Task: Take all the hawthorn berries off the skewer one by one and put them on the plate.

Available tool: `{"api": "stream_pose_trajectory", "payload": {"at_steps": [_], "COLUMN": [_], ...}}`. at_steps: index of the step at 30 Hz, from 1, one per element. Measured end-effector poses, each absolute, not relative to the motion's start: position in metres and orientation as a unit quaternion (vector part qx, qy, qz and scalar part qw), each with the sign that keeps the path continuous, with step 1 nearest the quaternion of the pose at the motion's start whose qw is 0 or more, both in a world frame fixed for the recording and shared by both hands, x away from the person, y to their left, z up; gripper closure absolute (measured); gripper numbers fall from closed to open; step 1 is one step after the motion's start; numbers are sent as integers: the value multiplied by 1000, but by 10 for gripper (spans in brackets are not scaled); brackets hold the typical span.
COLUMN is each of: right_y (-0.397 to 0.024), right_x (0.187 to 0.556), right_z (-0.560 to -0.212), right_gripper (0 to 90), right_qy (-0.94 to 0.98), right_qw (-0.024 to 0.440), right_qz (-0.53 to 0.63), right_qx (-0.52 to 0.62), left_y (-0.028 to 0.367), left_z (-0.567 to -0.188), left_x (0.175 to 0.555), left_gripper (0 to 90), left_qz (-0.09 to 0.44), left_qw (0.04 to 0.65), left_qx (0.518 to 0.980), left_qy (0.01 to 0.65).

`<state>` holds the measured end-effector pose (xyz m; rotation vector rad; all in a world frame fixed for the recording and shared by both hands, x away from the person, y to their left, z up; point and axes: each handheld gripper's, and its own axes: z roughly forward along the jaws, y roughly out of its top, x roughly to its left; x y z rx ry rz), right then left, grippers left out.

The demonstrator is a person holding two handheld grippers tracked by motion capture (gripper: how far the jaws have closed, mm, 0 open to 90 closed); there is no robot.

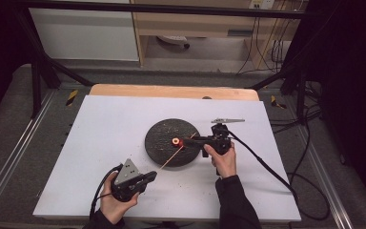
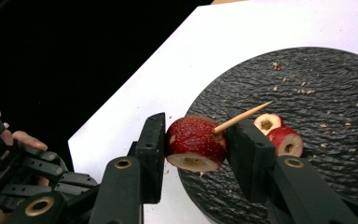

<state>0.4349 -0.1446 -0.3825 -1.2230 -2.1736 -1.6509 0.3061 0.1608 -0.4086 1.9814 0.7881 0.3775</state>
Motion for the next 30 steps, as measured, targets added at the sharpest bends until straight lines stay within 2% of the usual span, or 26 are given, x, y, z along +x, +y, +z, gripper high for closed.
{"api": "stream_pose_trajectory", "payload": {"at_steps": [7, 19, 30], "right_y": [-149, -165, -165], "right_x": [442, 457, 452], "right_z": [-379, -368, -366], "right_gripper": [600, 600, 600], "right_qy": [-719, -709, -717], "right_qw": [72, 35, 17], "right_qz": [-551, -546, -543], "right_qx": [-417, -445, -437], "left_y": [167, 181, 195], "left_z": [-411, -418, -419], "left_x": [304, 303, 310], "left_gripper": [884, 883, 883], "left_qz": [154, 154, 162], "left_qw": [469, 459, 458], "left_qx": [808, 808, 798], "left_qy": [322, 335, 357]}}
